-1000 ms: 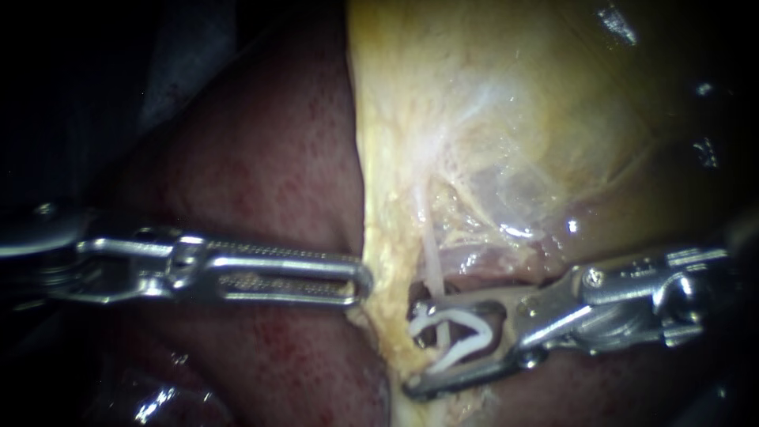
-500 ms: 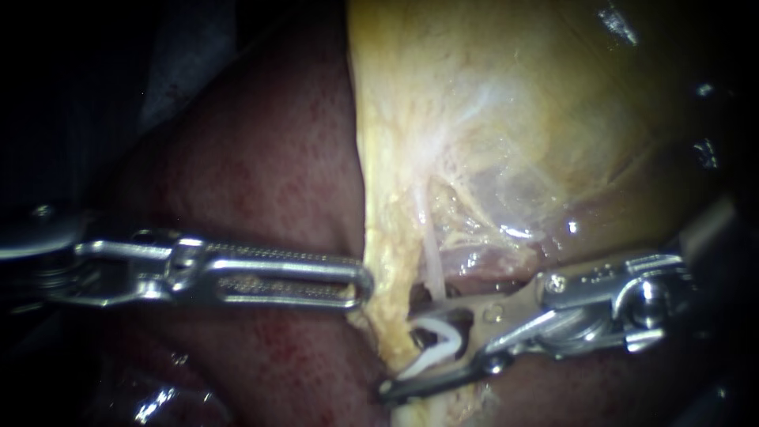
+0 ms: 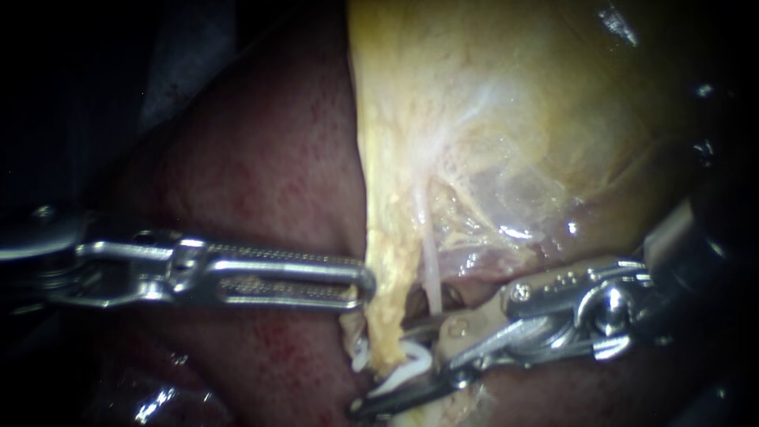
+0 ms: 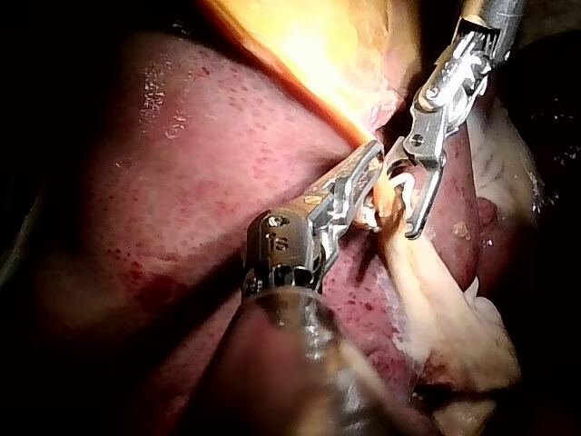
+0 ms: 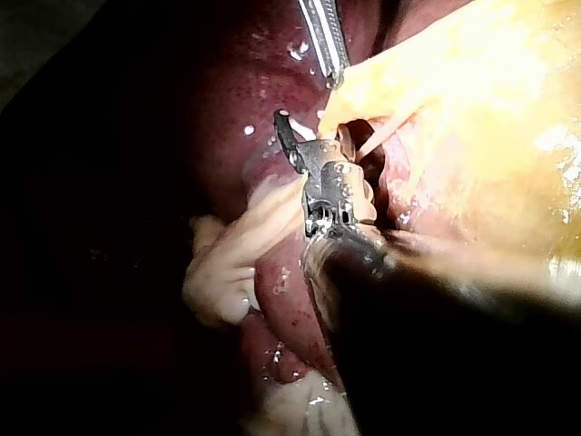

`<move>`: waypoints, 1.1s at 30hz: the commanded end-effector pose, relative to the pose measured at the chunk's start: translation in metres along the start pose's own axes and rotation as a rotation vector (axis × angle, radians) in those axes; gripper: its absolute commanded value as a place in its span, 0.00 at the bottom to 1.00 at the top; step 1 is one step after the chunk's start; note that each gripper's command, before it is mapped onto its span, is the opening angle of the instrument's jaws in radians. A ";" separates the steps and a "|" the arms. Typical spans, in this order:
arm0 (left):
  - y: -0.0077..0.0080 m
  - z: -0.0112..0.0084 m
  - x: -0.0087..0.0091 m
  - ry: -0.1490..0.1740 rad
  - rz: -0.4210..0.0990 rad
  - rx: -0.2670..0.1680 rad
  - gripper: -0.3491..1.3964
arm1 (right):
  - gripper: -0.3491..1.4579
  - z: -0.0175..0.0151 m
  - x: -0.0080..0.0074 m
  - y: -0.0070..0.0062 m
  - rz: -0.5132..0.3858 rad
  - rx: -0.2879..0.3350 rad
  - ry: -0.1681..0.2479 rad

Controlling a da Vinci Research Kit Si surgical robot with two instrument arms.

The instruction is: Clipping first clip left tube

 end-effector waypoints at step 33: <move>0.0000 0.0000 0.0000 0.000 0.000 0.000 0.00 | 0.10 -0.0015 -0.0010 0.0022 0.010 -0.025 -0.025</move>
